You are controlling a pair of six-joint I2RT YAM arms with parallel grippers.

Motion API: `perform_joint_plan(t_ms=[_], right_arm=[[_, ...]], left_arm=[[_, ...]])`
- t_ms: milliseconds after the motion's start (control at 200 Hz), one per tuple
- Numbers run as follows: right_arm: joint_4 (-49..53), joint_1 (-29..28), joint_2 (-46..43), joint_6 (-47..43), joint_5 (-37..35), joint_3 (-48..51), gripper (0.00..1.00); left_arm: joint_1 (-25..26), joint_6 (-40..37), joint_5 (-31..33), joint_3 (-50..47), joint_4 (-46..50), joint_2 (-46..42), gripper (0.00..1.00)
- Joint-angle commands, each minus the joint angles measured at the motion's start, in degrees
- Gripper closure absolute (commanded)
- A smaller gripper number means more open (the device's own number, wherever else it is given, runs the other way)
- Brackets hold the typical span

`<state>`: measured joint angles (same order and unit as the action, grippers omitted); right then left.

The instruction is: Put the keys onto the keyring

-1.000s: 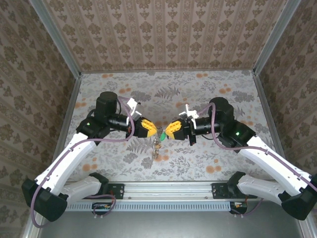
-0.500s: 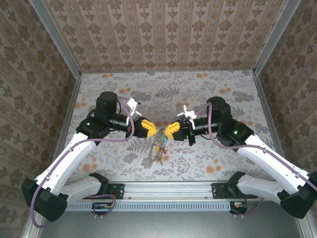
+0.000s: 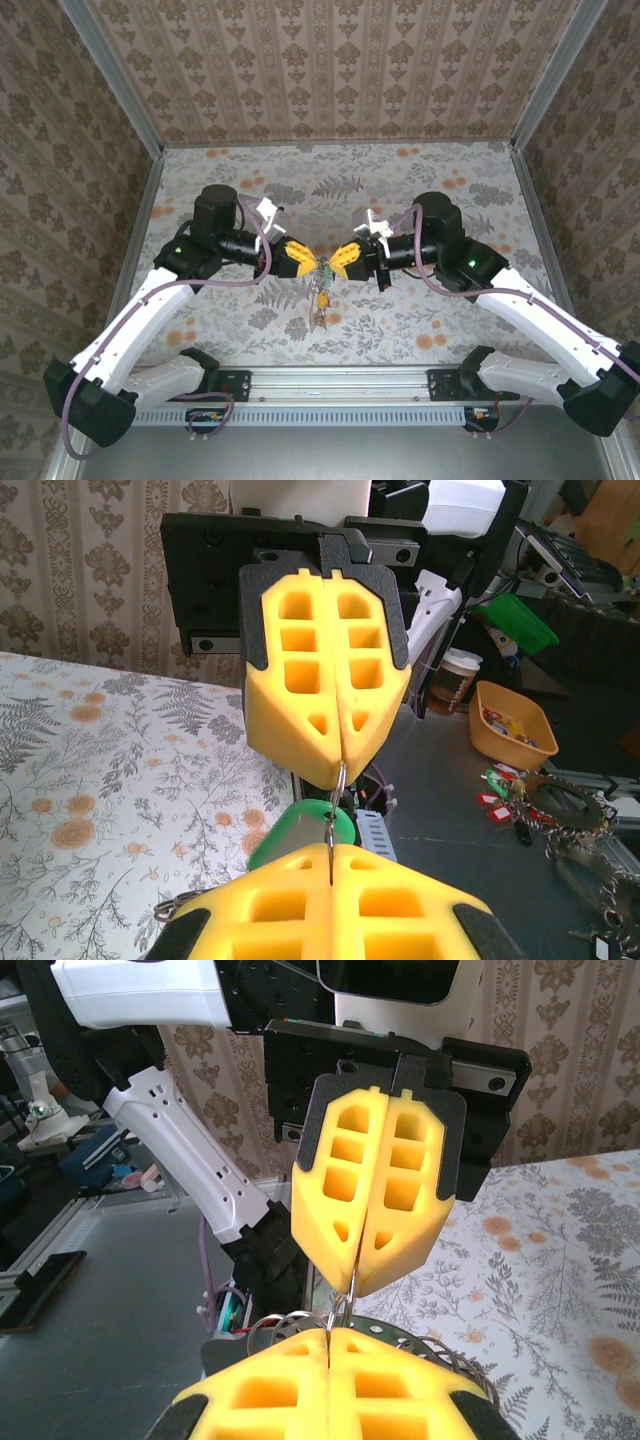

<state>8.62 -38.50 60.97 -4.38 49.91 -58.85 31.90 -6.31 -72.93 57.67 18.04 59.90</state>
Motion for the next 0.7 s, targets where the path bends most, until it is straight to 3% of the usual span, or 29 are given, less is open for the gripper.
perform_joint_plan(t_ms=[0,695], right_arm=[[0.88,-0.26,0.73,-1.61,-0.89,-2.17,1.00],[3.02,-0.68,3.02,-2.11,-1.30,-2.59,1.00]], left_arm=[[0.53,-1.30,-2.57,1.65,-0.41,-1.23,1.00],[0.62,-1.02,-2.75,1.31,-1.13,-1.70,1.00]])
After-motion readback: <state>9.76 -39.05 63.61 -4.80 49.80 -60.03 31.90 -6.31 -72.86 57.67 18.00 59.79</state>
